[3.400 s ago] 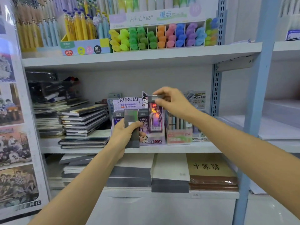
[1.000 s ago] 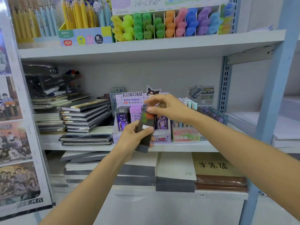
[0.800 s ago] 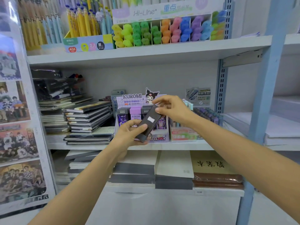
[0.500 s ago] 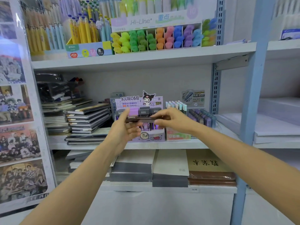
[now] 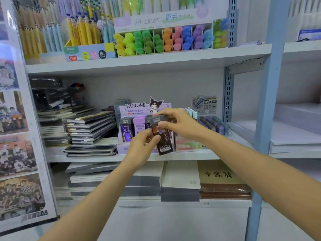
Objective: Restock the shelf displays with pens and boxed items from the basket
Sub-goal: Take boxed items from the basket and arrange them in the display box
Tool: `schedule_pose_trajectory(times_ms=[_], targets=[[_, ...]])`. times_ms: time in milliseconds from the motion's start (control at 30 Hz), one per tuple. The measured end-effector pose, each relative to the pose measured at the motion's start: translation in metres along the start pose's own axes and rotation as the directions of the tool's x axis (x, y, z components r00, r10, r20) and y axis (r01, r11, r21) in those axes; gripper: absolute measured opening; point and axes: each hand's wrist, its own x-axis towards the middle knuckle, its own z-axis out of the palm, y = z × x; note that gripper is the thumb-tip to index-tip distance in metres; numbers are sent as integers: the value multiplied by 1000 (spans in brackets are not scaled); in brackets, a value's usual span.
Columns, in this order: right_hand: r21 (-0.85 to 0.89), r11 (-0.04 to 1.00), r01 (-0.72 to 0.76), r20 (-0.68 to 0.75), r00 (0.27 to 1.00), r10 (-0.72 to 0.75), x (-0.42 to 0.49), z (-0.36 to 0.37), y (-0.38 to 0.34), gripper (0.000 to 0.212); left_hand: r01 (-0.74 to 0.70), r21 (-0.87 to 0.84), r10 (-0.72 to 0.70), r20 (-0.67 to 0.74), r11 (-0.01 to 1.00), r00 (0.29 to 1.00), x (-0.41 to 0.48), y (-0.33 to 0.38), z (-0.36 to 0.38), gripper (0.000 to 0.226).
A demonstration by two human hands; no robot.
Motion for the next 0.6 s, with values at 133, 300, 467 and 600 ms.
schedule_pose_trajectory(times_ms=[133, 300, 467, 600], targets=[[-74, 996, -59, -211, 977, 42, 15, -16, 1, 20, -89, 223, 102, -51, 971, 993, 2, -19, 5, 31], [-336, 929, -156, -363, 932, 25, 28, -27, 18, 10, -188, 700, 99, 167, 689, 981, -5, -57, 14, 63], [-490, 862, -127, -220, 975, 19, 35, -5, 35, 12, -223, 743, 176, 143, 632, 974, -7, -69, 20, 67], [-611, 787, -83, -114, 993, 16, 39, 6, 44, 17, -232, 750, 197, 138, 620, 971, -9, -72, 20, 69]])
